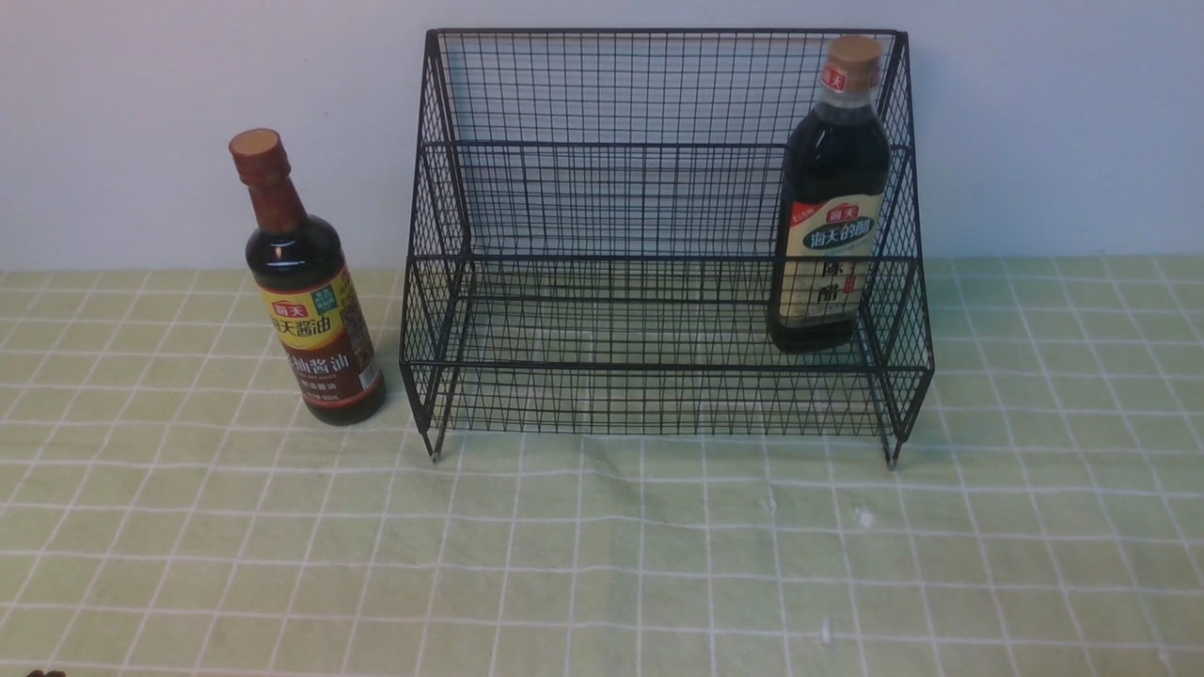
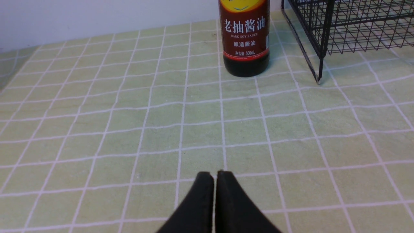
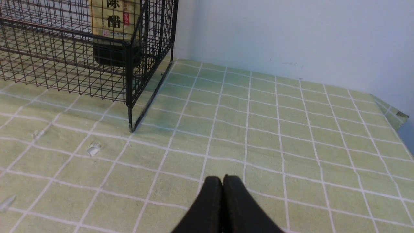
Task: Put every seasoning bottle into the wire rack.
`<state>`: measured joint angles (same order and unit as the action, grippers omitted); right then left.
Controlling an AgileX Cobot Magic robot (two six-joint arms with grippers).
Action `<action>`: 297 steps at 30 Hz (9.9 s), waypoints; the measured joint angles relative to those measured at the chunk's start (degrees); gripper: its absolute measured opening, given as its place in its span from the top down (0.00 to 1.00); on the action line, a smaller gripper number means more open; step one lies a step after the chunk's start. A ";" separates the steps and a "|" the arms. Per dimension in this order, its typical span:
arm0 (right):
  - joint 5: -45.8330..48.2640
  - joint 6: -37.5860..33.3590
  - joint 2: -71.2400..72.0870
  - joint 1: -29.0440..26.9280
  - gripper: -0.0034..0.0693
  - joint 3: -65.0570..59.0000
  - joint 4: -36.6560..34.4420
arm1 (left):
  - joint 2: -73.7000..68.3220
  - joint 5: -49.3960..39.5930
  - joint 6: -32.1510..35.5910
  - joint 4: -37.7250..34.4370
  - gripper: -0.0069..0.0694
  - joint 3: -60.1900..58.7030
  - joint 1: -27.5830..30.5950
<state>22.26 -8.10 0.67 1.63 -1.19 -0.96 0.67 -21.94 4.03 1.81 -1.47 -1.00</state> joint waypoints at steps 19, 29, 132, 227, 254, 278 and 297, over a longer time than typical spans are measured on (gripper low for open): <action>0.18 0.00 0.00 0.00 0.97 0.06 0.00 | 0.00 38.28 -16.49 -21.45 0.92 -0.20 0.00; 0.18 0.00 0.00 0.00 0.97 0.06 0.00 | -17.89 43.29 -17.50 8.75 0.89 14.02 0.00; 0.21 0.00 0.00 -0.05 0.97 0.06 -0.10 | -99.64 26.13 -34.38 27.48 0.57 84.86 -20.09; 0.25 0.00 0.00 -0.05 0.97 0.06 -0.16 | -39.13 -43.51 -20.13 11.06 0.92 76.73 -22.50; 0.37 0.00 0.00 -0.05 0.97 0.06 -0.16 | -0.04 2.54 -3.09 -1.47 0.92 -0.12 -4.05; 0.37 0.00 0.00 -0.05 0.97 0.06 -0.16 | -0.04 1.08 -0.72 -1.81 0.92 -0.16 -4.04; 0.37 0.00 0.00 -0.05 0.97 0.06 -0.16 | -0.04 1.08 -0.72 -1.81 0.92 -0.16 -4.04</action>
<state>22.63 -8.10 0.67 1.58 -1.13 -1.11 0.63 -20.86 3.31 0.00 -1.63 -5.04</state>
